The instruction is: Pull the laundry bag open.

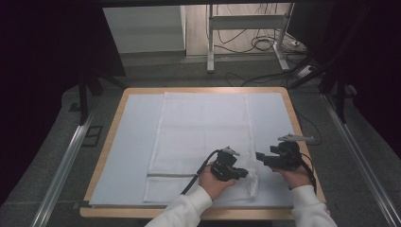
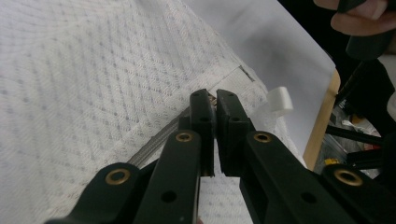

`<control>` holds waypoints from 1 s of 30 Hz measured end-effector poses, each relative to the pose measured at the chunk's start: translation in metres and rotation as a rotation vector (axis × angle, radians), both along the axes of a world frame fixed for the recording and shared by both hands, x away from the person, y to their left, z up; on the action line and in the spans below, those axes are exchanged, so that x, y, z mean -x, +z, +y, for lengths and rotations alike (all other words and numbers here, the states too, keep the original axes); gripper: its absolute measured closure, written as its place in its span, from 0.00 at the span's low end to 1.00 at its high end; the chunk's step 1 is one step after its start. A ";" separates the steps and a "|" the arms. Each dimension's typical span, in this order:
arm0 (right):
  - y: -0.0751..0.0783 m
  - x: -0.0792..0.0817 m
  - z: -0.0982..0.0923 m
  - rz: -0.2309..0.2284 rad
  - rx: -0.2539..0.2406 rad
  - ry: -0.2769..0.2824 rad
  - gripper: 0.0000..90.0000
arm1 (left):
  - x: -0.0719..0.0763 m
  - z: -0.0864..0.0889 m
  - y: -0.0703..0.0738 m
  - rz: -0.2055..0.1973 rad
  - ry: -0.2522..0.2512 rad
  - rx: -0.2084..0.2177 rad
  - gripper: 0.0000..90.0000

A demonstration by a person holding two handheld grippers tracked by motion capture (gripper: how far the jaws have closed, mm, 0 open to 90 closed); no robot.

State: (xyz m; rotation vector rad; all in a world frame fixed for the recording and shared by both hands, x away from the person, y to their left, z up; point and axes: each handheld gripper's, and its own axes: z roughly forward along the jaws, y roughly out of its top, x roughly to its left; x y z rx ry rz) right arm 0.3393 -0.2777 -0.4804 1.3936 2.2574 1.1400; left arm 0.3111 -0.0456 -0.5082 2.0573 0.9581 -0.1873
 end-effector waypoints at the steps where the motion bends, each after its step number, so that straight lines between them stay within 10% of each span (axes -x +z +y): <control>1: 0.000 0.000 0.001 0.005 0.004 0.001 0.29 | 0.000 0.001 0.001 -0.001 0.000 0.001 0.97; 30: -0.012 -0.003 0.020 0.207 -0.101 0.032 0.38 | 0.003 0.007 0.002 -0.015 0.002 0.005 0.96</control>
